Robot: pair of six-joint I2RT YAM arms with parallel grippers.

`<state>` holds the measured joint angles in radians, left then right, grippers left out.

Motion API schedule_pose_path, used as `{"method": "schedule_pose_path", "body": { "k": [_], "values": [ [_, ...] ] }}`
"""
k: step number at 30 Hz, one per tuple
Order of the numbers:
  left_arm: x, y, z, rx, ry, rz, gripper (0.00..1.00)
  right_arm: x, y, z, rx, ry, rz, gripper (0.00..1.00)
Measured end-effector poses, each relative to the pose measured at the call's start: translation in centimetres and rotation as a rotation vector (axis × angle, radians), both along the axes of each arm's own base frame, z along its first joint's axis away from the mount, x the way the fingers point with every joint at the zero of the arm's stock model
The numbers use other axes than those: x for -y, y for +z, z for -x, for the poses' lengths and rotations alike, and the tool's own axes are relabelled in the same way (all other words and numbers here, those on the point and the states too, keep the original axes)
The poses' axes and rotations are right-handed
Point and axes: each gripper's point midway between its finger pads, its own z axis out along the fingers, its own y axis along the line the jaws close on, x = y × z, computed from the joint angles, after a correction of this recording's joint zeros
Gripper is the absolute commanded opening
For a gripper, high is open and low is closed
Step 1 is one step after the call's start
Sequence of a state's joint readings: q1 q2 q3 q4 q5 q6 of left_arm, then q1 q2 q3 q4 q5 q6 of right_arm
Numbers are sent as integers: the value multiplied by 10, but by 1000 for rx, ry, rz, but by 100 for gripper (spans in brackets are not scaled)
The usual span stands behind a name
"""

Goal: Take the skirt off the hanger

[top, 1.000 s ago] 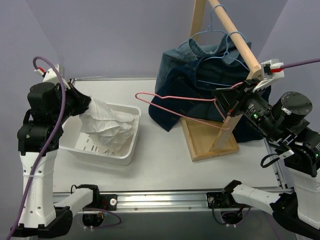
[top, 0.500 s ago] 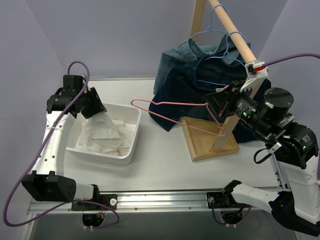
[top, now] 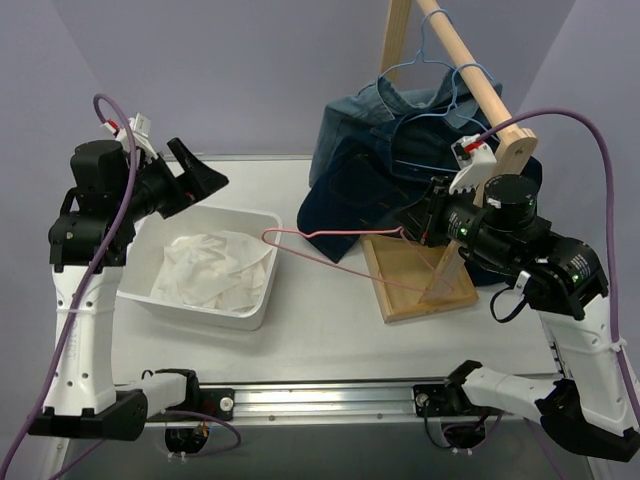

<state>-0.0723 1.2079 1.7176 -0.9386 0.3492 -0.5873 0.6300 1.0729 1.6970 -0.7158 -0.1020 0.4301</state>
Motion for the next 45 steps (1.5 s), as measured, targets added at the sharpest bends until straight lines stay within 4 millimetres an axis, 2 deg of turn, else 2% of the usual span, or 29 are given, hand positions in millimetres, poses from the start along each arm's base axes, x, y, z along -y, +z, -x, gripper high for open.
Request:
{"method": "schedule_pose_path", "body": {
  "k": [2, 3, 4, 6, 7, 9, 10, 18, 21, 28, 35, 45],
  "values": [
    [27, 19, 9, 87, -121, 63, 94, 0, -7, 1, -20, 4, 13, 0],
    [42, 26, 15, 121, -191, 82, 98, 0, -10, 2, -30, 6, 19, 0],
    [60, 33, 22, 154, -272, 96, 97, 0, -13, 2, -39, 8, 25, 0],
    [96, 45, 41, 216, -455, 113, 84, 0, -17, 4, -54, 12, 33, 0],
    [109, 47, 50, 234, -526, 115, 76, 0, -18, 5, -61, 15, 37, 0],
    [125, 51, 65, 270, -643, 111, 74, 1, -22, 7, -78, 18, 48, 0],
    [129, 53, 71, 288, -685, 111, 77, 1, -23, 8, -84, 19, 52, 0],
    [136, 75, 119, 456, -943, 76, 80, 3, -17, 18, -111, 38, 54, 0],
    [135, 75, 141, 502, -1013, 54, 81, 4, -18, 21, -127, 43, 52, 0],
    [129, 67, 174, 530, -1107, 25, 80, 3, -20, 25, -147, 50, 50, 0],
    [130, 41, 186, 444, -1159, 0, 79, 1, -13, 28, -145, 60, 26, 0],
    [137, 13, 190, 357, -1197, -64, 78, 4, -21, 33, -180, 65, 47, 0]
  ]
}}
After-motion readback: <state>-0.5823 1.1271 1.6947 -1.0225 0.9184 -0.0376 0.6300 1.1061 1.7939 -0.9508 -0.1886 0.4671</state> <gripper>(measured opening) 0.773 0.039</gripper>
